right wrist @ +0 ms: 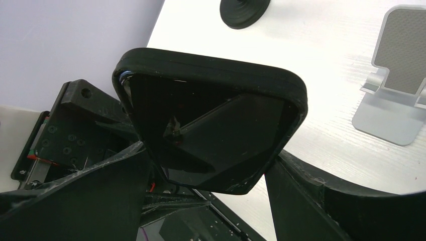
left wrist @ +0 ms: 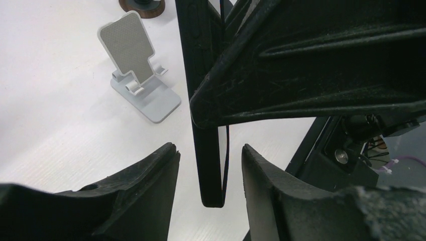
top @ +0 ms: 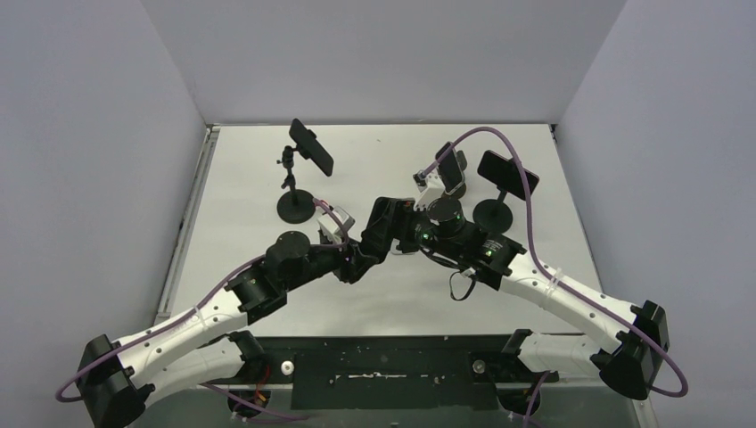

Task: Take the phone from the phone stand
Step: Place the phone at the center of the board.

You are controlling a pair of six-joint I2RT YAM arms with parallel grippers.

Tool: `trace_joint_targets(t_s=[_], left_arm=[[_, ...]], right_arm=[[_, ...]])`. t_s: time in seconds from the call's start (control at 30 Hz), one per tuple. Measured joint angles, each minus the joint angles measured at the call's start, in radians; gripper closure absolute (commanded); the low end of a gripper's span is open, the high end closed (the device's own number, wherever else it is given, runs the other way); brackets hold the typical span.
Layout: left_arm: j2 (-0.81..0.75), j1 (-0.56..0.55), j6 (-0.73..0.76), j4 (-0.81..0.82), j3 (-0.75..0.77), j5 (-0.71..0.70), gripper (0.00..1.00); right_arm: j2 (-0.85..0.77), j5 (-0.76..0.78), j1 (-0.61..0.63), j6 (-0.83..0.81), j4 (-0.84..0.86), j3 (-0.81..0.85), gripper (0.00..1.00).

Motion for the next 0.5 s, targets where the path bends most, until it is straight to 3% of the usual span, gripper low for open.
trace_joint_targets(t_s=[0.17, 0.27, 0.4, 0.5], left_arm=[[0.013, 0.0, 0.001, 0.01, 0.013, -0.008, 0.62], [0.012, 0.0, 0.0, 0.012, 0.013, -0.019, 0.76], [0.008, -0.001, -0.002, 0.017, 0.013, -0.023, 0.78], [0.002, -0.001, -0.003, 0.018, 0.013, -0.022, 0.91]], right_arm=[[0.0, 0.0, 0.0, 0.005, 0.0, 0.0, 0.32], [0.0, 0.0, 0.0, 0.012, 0.0, 0.0, 0.32], [0.0, 0.0, 0.0, 0.018, 0.003, 0.0, 0.32], [0.0, 0.001, 0.005, 0.019, 0.011, 0.0, 0.31]])
